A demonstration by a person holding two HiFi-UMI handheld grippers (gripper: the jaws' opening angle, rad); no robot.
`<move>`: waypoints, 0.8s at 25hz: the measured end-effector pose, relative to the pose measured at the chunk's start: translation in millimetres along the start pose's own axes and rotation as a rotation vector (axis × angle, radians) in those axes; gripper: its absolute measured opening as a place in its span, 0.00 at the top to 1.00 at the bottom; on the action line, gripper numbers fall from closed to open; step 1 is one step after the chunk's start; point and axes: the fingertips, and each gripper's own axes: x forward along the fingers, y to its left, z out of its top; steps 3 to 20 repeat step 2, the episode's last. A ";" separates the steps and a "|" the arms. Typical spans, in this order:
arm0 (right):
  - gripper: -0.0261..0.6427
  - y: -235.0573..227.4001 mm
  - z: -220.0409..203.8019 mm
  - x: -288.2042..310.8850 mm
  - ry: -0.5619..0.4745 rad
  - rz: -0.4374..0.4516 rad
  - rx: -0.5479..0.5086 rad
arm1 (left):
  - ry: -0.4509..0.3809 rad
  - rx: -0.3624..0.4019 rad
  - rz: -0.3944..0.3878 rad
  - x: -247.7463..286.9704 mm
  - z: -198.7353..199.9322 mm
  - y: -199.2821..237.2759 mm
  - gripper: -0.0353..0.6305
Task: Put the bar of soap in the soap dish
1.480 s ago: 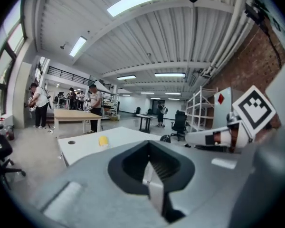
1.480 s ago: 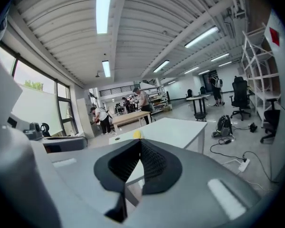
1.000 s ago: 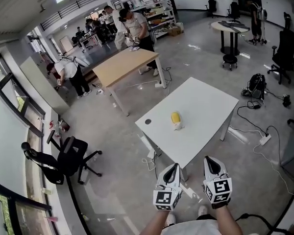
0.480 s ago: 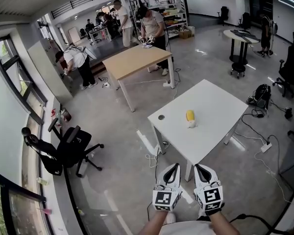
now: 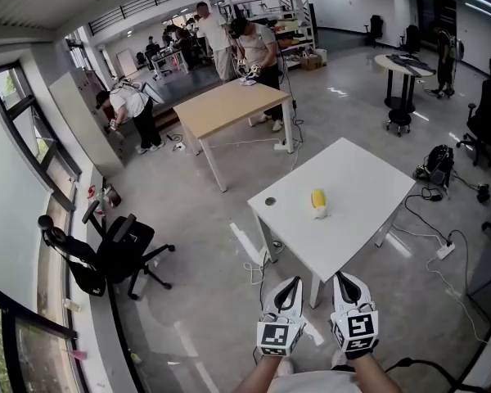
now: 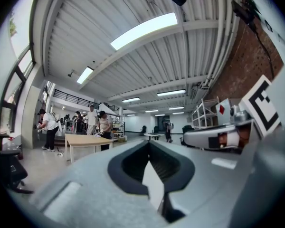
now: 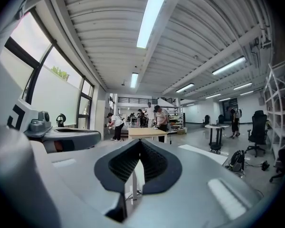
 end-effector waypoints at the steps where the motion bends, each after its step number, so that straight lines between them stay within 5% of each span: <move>1: 0.94 -1.5 -1.5 -0.1 0.001 0.001 0.001 | 0.009 -0.001 -0.013 1.8 -3.6 -3.8 0.94; 20: 0.94 -3.1 -2.9 -0.3 0.001 0.003 0.002 | 0.018 -0.003 -0.028 3.6 -7.1 -7.9 0.94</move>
